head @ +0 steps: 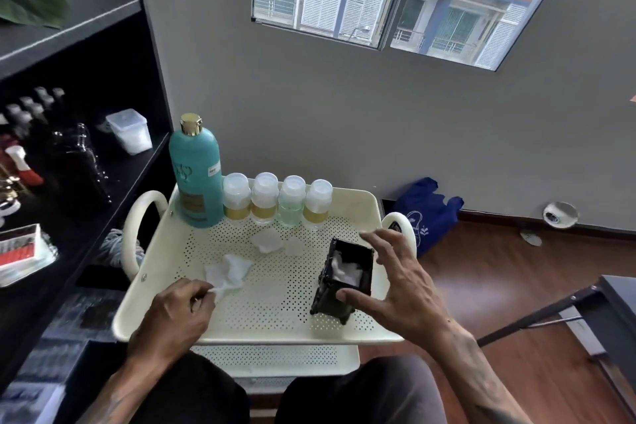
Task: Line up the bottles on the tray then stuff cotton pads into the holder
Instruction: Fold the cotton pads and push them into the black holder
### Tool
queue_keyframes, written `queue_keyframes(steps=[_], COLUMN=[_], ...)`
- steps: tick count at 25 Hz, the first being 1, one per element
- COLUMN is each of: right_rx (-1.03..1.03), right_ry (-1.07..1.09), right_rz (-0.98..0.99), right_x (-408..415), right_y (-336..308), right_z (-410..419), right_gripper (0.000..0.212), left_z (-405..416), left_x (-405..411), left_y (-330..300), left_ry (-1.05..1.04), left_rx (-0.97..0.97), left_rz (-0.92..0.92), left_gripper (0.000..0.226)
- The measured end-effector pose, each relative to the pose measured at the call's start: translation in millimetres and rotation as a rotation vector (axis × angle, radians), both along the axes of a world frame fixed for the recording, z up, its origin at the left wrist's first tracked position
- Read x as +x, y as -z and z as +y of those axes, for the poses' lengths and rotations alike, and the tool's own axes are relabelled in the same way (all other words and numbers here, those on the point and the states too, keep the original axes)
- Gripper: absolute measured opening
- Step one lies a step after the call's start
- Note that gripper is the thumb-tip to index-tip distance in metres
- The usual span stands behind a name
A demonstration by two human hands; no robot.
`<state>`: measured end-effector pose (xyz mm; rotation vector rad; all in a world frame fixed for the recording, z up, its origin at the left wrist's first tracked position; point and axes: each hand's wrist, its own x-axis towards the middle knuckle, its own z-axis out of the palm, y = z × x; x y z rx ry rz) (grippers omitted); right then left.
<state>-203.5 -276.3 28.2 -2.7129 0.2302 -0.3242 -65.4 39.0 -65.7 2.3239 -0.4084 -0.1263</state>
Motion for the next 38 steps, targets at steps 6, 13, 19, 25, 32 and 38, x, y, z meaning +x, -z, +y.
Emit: queue_keyframes(steps=[6, 13, 19, 25, 32, 38], right_rx=[0.483, 0.354, 0.347, 0.359, 0.348, 0.34], right_ry=[0.11, 0.092, 0.089, 0.107, 0.103, 0.11], right_rz=[-0.05, 0.003, 0.019, 0.015, 0.016, 0.023], right_x=[-12, -9, -12, -12, -11, -11], right_y=[59, 78, 79, 83, 86, 86], right_z=[6, 15, 13, 14, 13, 13], right_gripper=[0.091, 0.097, 0.094, 0.093, 0.093, 0.092], left_z=[0, -21, -103, -173, -173, -146], left_x=[-4, 11, -1, 1, -7, -29], left_y=[-38, -99, -160, -158, -134, -145], left_ry=[0.039, 0.081, 0.407, 0.673, 0.713, 0.756], left_rx=[-0.157, -0.021, -0.157, 0.272, 0.411, 0.536], left_rz=[0.029, 0.122, 0.272, 0.006, -0.483, -0.311], left_gripper=[0.023, 0.009, 0.016, 0.016, 0.019, 0.058])
